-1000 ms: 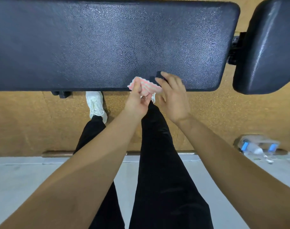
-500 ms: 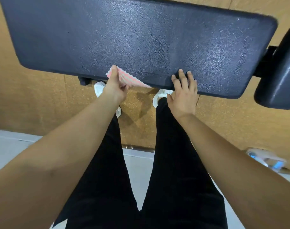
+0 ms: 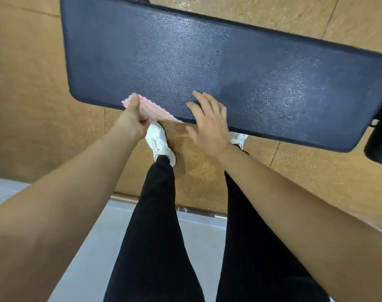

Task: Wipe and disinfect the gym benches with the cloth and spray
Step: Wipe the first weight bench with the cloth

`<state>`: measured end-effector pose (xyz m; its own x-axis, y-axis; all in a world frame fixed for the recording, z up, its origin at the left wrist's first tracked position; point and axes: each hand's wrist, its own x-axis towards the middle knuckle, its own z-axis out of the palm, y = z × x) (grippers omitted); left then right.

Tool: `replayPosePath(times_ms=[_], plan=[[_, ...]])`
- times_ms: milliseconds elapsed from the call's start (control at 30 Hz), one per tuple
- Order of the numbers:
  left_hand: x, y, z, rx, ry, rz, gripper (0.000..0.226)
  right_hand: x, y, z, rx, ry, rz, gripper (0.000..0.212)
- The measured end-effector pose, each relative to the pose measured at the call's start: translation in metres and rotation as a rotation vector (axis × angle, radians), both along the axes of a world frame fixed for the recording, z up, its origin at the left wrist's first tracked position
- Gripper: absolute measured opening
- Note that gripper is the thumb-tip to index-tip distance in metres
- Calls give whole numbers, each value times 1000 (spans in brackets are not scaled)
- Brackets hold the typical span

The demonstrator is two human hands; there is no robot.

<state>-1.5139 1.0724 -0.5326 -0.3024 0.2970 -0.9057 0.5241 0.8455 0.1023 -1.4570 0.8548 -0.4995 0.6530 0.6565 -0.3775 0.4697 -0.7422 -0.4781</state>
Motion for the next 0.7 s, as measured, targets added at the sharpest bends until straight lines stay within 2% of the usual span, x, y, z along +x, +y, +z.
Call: replayPosePath(times_ms=[133,233,300,400,500,700], plan=[[-3,34,12,41,-15,-12,57,-1,73,-9,28,-24,194,60],[-12,61,14,89,-44,29,47,1,104,-18,-68,-60,267,71],[-18,77,13,147,-42,78,52,1,107,-23,-168,-88,311,73],[-28,97,13,310,53,104,73,1,105,-22,-165,-131,303,73],[-34,117,4,486,21,-19,71,2,105,-24,-124,-156,290,74],[-38,144,1,631,-155,-686,58,3,105,-23,-122,-169,294,73]])
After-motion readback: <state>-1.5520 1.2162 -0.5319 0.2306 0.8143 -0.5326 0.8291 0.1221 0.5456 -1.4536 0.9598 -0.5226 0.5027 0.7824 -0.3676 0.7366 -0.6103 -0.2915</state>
